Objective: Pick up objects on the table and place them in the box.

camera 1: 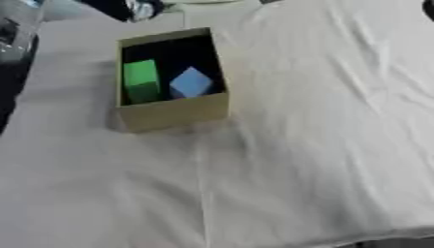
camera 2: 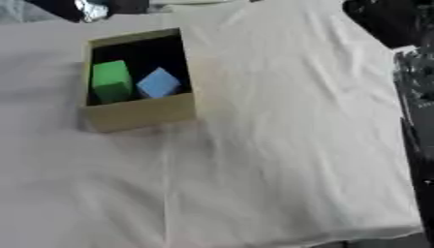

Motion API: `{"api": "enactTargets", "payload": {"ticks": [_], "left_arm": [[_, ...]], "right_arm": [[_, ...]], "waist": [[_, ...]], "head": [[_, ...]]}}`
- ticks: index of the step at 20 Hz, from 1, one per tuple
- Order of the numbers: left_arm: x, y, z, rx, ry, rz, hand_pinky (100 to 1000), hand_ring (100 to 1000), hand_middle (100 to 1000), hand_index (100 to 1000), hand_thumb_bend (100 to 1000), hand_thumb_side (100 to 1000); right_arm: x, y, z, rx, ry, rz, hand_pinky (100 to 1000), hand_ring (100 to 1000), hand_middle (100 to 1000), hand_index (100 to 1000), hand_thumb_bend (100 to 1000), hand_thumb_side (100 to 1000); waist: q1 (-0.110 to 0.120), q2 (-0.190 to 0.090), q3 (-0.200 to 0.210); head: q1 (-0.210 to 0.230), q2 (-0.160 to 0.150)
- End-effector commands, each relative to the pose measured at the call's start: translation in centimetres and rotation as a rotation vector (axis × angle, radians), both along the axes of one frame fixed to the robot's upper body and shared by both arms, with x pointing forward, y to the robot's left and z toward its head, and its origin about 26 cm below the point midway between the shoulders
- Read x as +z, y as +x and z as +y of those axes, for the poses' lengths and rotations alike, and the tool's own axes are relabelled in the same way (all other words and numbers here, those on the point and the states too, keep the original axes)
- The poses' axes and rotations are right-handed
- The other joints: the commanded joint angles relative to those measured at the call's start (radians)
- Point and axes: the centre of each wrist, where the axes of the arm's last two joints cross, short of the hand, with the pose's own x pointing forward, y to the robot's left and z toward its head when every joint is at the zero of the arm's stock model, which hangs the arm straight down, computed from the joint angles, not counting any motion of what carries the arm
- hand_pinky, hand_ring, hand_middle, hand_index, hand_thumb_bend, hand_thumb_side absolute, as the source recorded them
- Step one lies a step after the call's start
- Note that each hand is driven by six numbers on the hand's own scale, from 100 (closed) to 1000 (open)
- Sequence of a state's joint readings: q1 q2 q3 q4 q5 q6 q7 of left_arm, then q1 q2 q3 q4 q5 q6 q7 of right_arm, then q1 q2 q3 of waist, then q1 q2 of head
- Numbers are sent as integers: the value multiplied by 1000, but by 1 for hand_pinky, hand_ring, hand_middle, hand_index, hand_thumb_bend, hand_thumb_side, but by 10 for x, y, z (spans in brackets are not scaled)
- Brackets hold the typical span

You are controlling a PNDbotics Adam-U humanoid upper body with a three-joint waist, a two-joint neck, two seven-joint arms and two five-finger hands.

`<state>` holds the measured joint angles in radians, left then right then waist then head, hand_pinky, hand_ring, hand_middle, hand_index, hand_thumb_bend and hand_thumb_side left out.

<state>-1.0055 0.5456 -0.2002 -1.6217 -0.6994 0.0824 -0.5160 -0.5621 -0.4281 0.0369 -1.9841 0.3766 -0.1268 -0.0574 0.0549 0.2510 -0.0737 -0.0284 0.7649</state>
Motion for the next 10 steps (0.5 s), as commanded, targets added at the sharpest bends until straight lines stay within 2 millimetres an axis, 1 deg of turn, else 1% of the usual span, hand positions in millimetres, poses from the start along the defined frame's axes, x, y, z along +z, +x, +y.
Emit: {"api": "enactTargets", "payload": {"ticks": [1, 2, 3, 5, 6, 7, 10], "left_arm": [[28, -40, 21, -15, -207, -202, 623, 674, 760, 902, 262, 551], [29, -50, 26, -16, -274, -253, 619, 673, 760, 904, 100, 792], [28, -60, 30, -18, -339, -300, 619, 674, 760, 904, 255, 568], [24, -78, 38, -19, -452, -378, 616, 677, 759, 903, 256, 581], [21, -82, 43, -17, -505, -411, 616, 679, 759, 905, 254, 591], [18, -83, 49, 9, -545, -448, 614, 681, 758, 906, 245, 610], [5, -83, 65, -6, -699, -533, 614, 691, 760, 909, 248, 629]], "right_arm": [[9, -4, -5, -17, -16, -39, 828, 729, 514, 819, 100, 722], [10, -4, -5, -19, -15, -41, 828, 729, 515, 819, 100, 743], [10, -4, -5, -20, -14, -44, 828, 729, 516, 819, 100, 720], [11, -4, -6, -24, -8, -50, 827, 730, 518, 818, 100, 717], [11, -4, -7, -26, -5, -54, 827, 730, 519, 817, 100, 716], [11, -4, -7, -26, 0, -58, 827, 731, 521, 817, 100, 714], [12, -4, -8, -23, 22, -73, 826, 732, 526, 818, 100, 707]], "waist": [[-6, -25, 5], [-6, -25, 7], [-7, -26, 9], [-9, -27, 13], [-11, -28, 15], [-11, -29, 17], [-15, -33, 23]], "head": [[-9, 5], [-10, 5], [-12, 5], [-15, 5], [-16, 5], [-16, 5], [-22, 5]]}}
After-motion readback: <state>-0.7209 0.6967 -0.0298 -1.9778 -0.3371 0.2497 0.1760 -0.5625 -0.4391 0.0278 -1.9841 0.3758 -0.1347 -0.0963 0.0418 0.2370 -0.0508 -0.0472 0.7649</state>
